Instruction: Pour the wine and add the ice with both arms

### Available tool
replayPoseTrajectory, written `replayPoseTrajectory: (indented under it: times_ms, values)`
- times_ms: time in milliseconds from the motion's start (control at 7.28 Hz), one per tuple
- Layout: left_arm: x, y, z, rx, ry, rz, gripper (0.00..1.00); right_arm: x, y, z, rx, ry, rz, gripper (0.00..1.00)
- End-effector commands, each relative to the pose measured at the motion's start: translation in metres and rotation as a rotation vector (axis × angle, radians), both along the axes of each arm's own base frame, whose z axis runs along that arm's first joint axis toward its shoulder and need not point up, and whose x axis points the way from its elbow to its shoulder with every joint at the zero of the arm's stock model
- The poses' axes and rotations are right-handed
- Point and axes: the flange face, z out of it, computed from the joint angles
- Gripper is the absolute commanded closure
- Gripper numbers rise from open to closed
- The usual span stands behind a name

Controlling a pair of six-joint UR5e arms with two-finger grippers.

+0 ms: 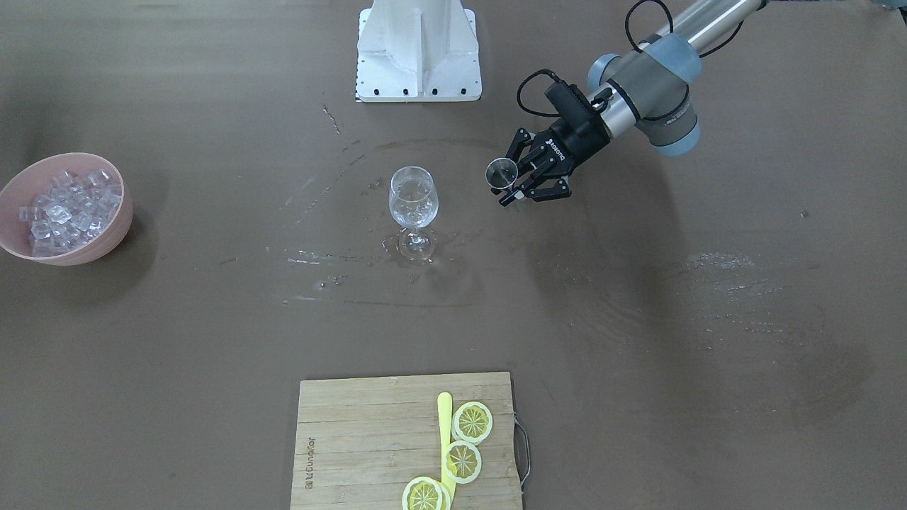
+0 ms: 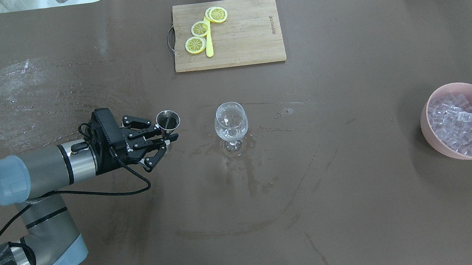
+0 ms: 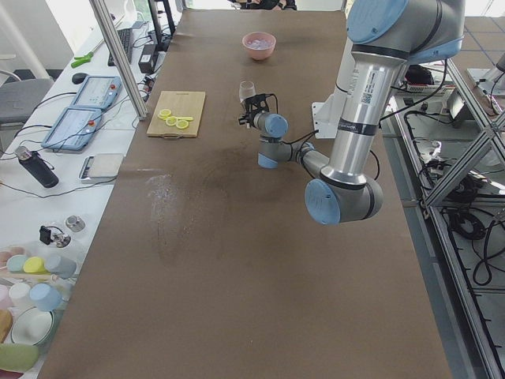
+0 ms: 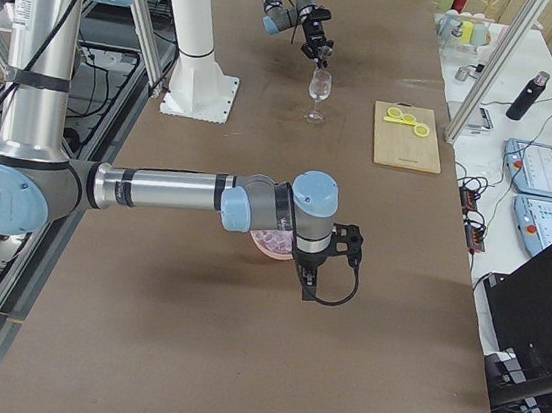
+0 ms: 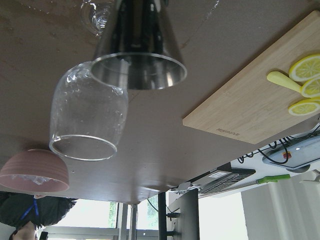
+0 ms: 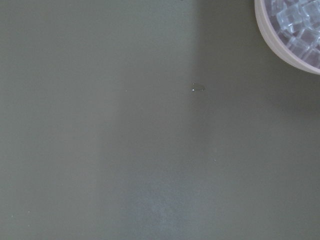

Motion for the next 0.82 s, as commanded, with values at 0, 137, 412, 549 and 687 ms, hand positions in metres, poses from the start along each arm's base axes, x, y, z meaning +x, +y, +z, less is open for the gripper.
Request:
replayPoseTrajectory:
  times_ms: [0, 137, 412, 549, 687]
  values:
    - [-0.011, 0.004, -0.036, -0.014, -0.048, 0.021, 1.0, 0.0, 0.002, 0.001, -0.002, 0.0, 0.0, 0.0]
    - [-0.001, -0.002, -0.058, -0.024, -0.076, 0.02, 1.0, 0.0, 0.002, 0.003, -0.006, 0.0, 0.0, 0.0]
    - [0.012, -0.01, -0.088, -0.012, -0.127, 0.016, 1.0, 0.0, 0.003, 0.003, -0.007, -0.001, 0.0, 0.0]
    - [0.016, -0.011, -0.106, -0.028, -0.156, 0.018, 1.0, 0.0, 0.004, 0.005, -0.012, -0.001, 0.0, 0.0]
    - [0.018, -0.011, -0.129, -0.042, -0.198, 0.02, 1.0, 0.0, 0.005, 0.006, -0.015, -0.001, 0.0, 0.0]
